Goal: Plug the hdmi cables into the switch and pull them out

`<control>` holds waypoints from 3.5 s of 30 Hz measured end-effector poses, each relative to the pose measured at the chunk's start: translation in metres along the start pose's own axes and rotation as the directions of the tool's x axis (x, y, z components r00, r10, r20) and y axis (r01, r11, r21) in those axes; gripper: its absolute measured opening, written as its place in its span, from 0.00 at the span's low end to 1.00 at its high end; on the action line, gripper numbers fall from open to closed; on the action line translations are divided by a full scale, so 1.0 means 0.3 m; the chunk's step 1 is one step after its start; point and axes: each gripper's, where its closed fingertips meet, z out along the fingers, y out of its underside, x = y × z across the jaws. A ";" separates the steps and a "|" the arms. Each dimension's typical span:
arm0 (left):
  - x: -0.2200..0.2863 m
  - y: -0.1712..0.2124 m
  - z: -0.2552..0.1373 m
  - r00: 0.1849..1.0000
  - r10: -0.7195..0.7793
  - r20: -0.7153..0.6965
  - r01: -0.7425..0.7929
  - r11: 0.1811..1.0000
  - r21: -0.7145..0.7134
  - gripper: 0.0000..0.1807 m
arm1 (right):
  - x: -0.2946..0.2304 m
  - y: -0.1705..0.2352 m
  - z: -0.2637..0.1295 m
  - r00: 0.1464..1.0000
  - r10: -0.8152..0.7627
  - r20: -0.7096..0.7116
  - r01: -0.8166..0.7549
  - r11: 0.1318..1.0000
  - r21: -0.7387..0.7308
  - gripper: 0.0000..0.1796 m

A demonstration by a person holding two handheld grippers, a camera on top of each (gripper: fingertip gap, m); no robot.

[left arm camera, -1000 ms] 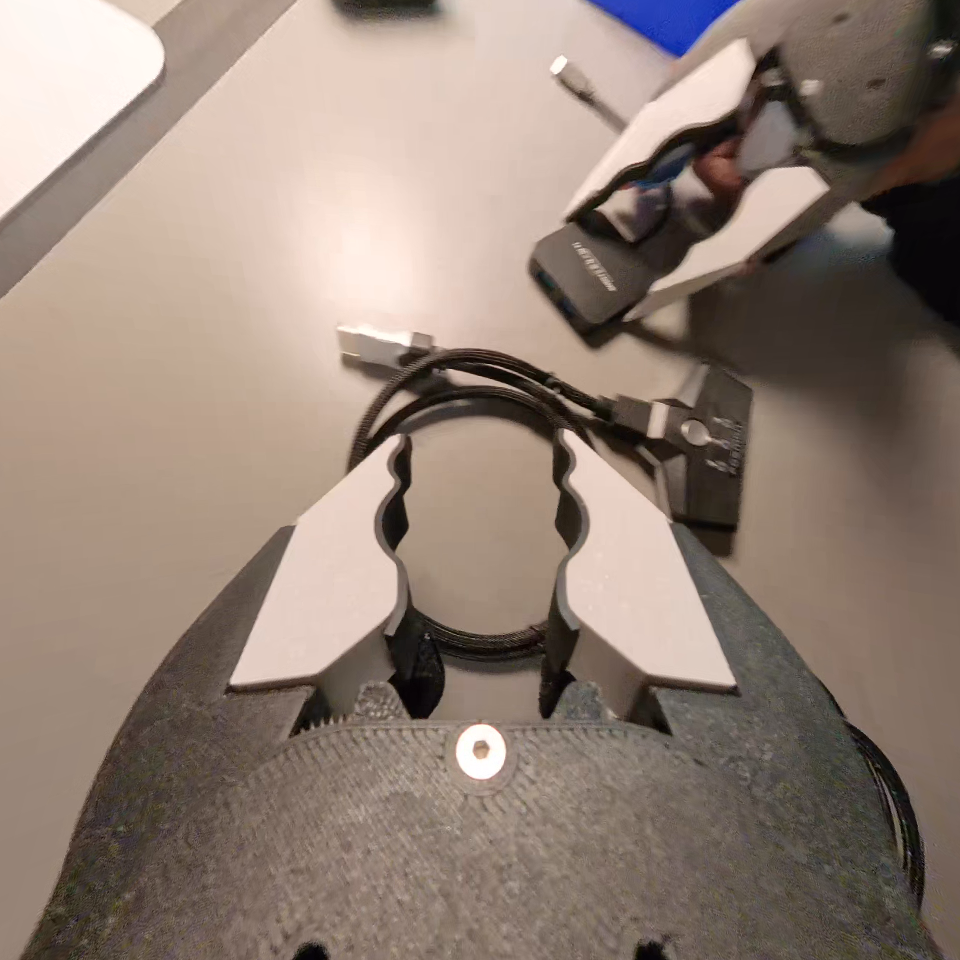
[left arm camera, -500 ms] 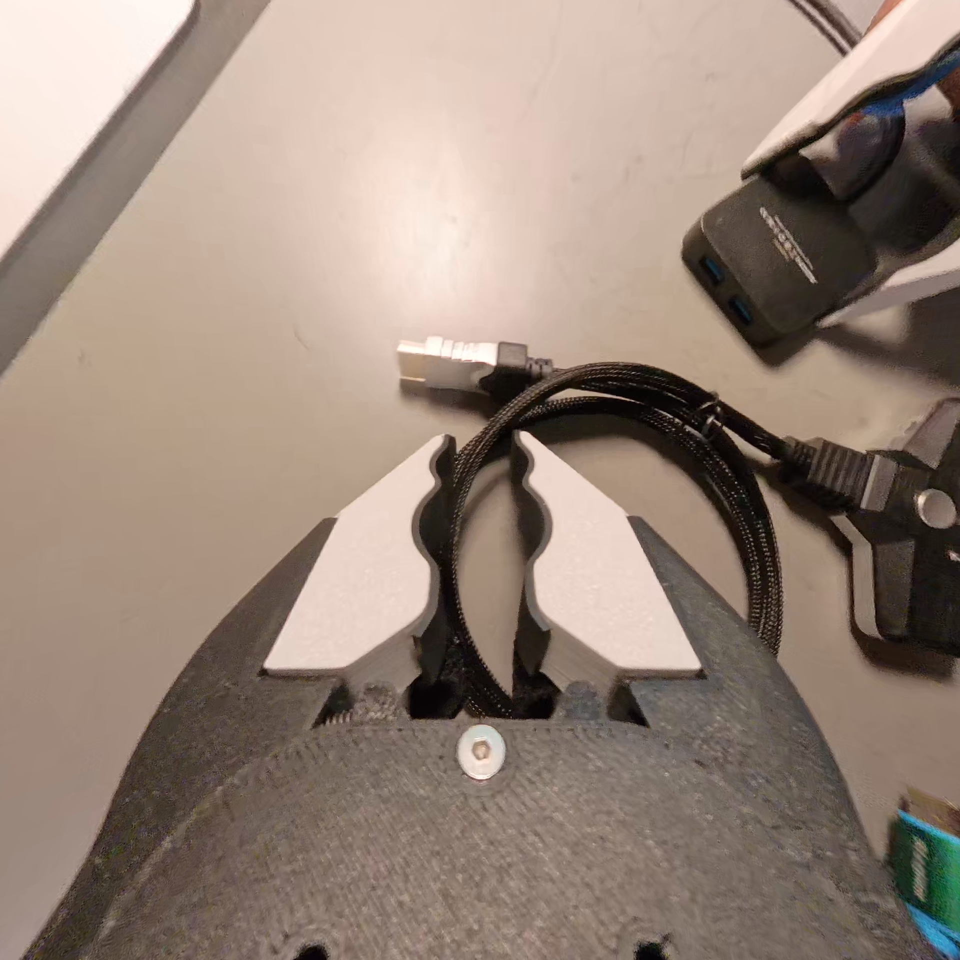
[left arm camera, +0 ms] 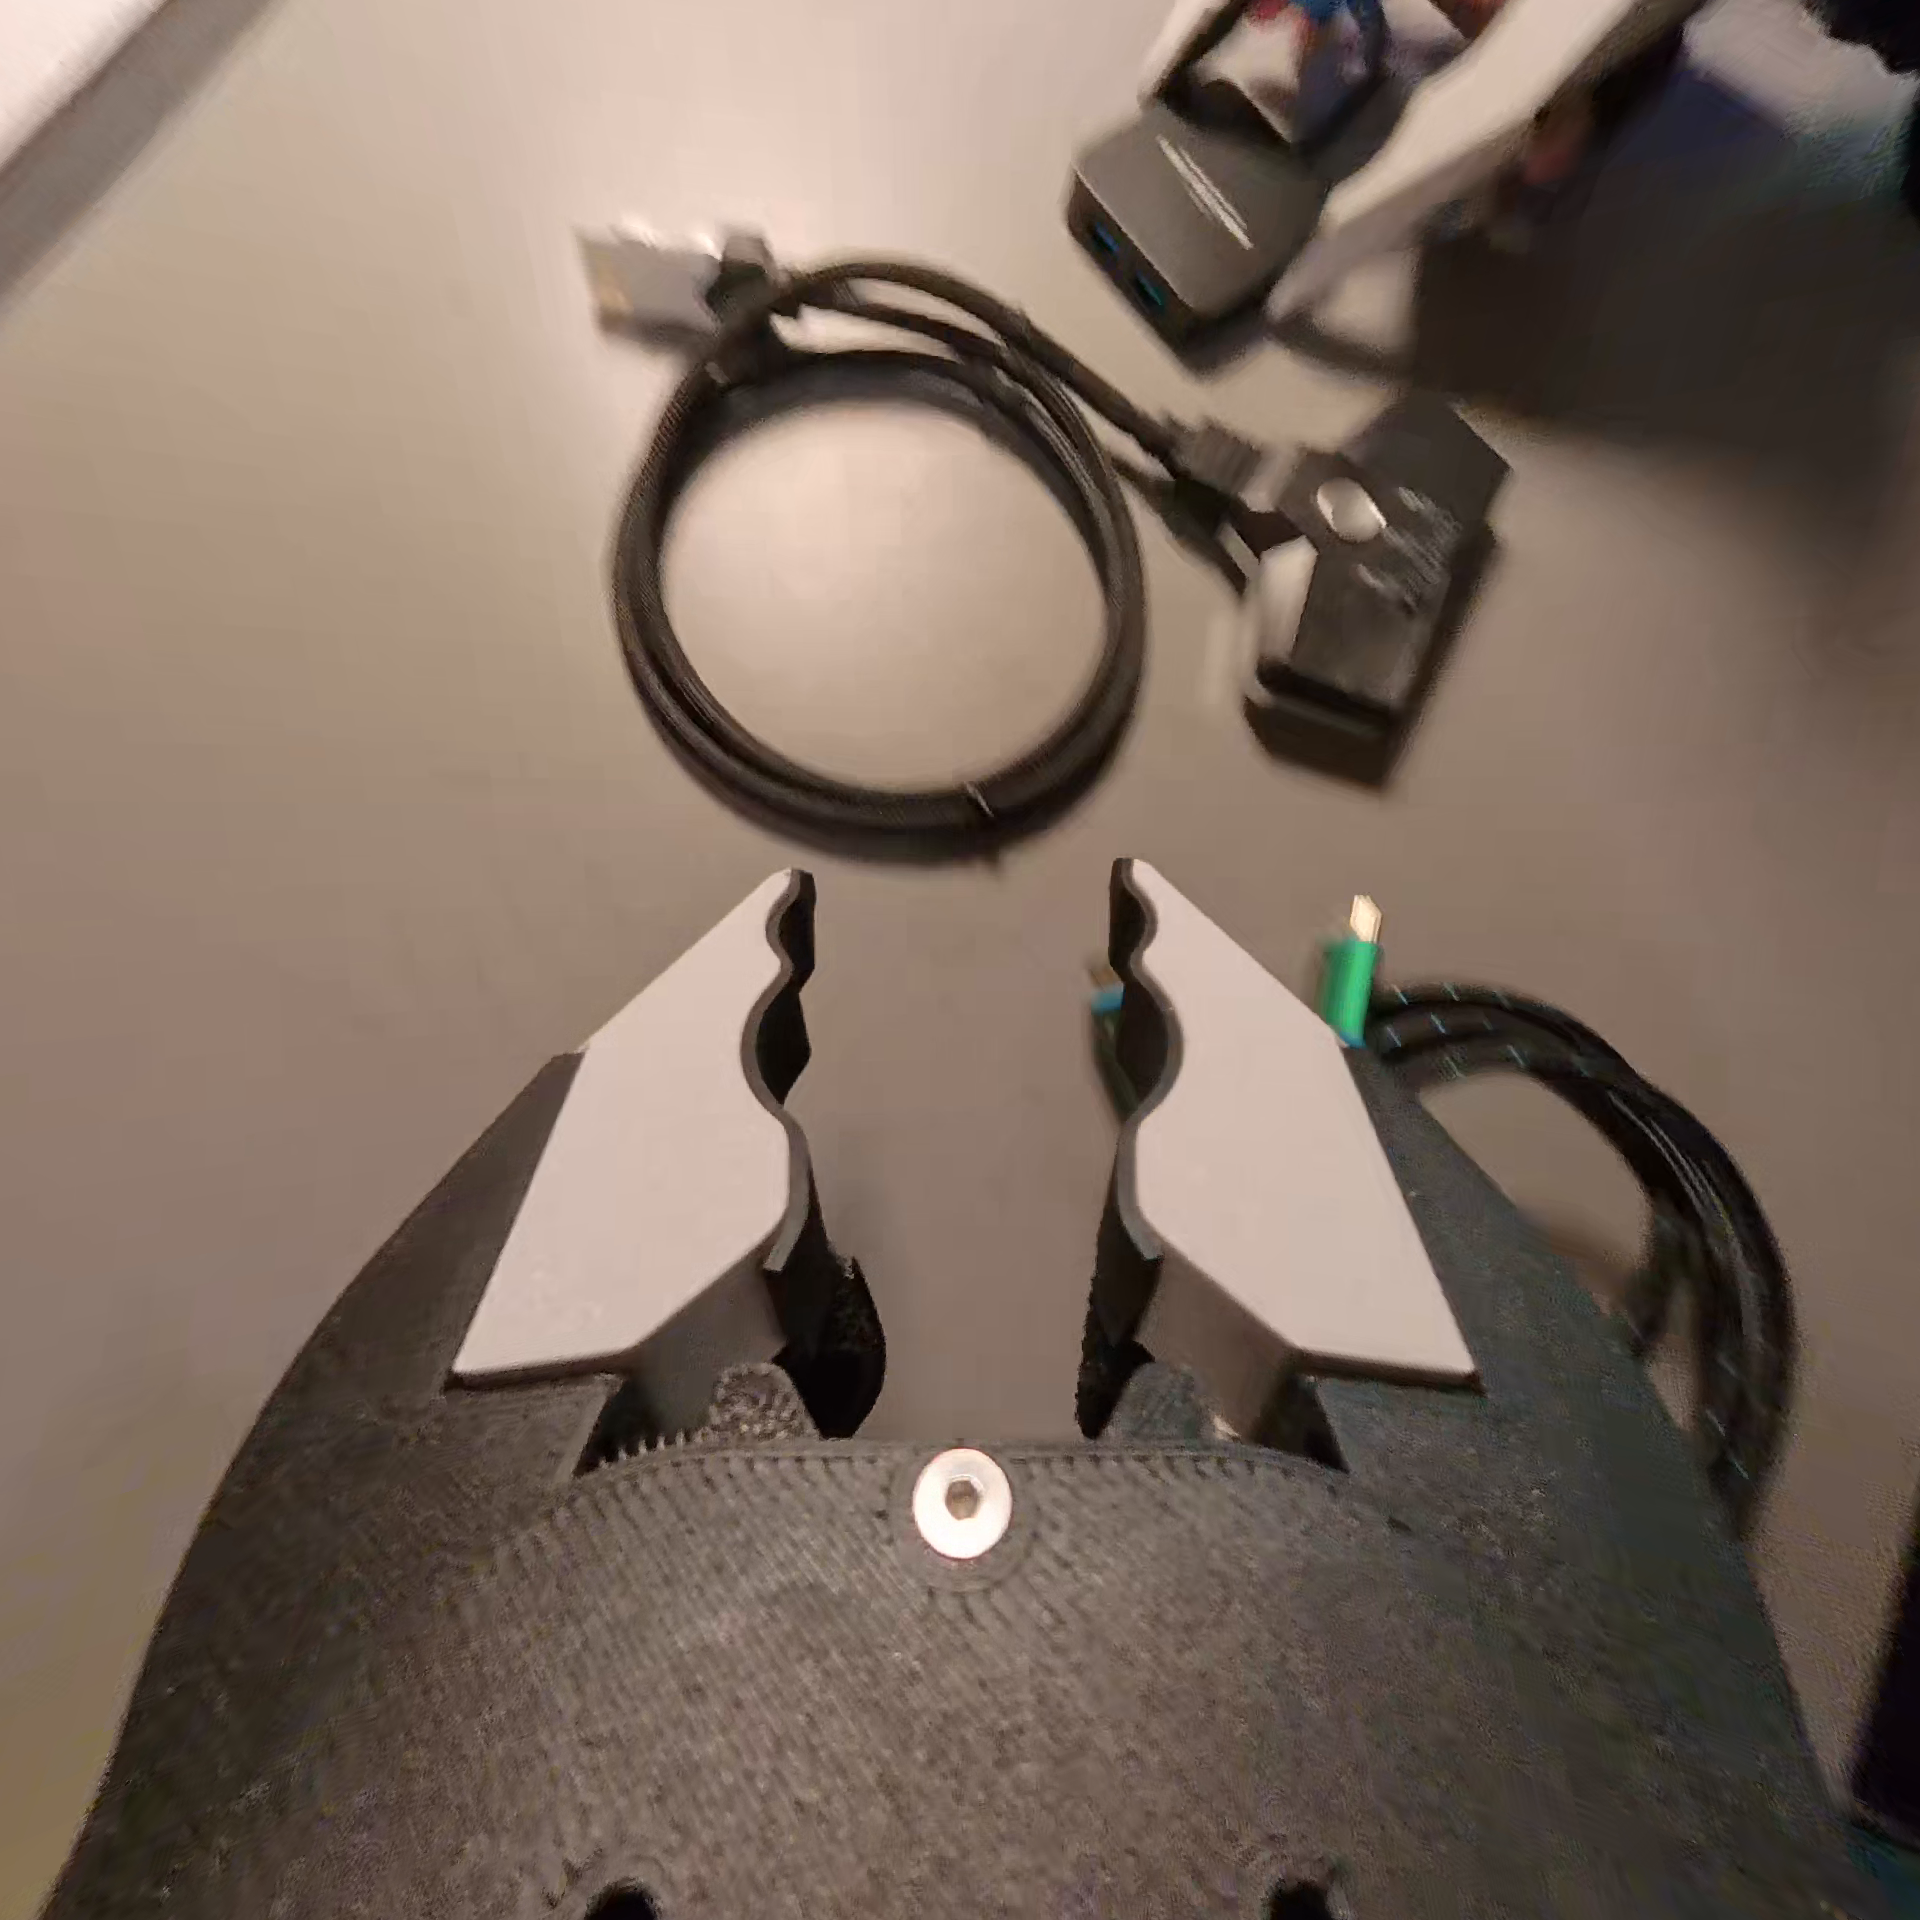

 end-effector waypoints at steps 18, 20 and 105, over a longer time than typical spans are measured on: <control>0.127 0.151 0.039 0.994 0.021 -0.105 -0.028 0.998 -0.064 0.07 | -0.271 -0.103 -0.076 0.953 -0.148 0.264 0.115 0.984 0.136 0.33; 0.124 0.119 0.019 0.992 0.009 -0.122 -0.010 1.000 -0.010 0.07 | -0.287 -0.090 -0.070 0.947 -0.151 0.284 0.122 0.986 0.116 0.36; 0.484 -0.234 0.043 0.574 -0.176 -0.800 0.536 0.819 0.204 0.05 | -0.491 -0.431 -0.166 0.698 0.050 0.715 -0.443 0.814 0.376 0.10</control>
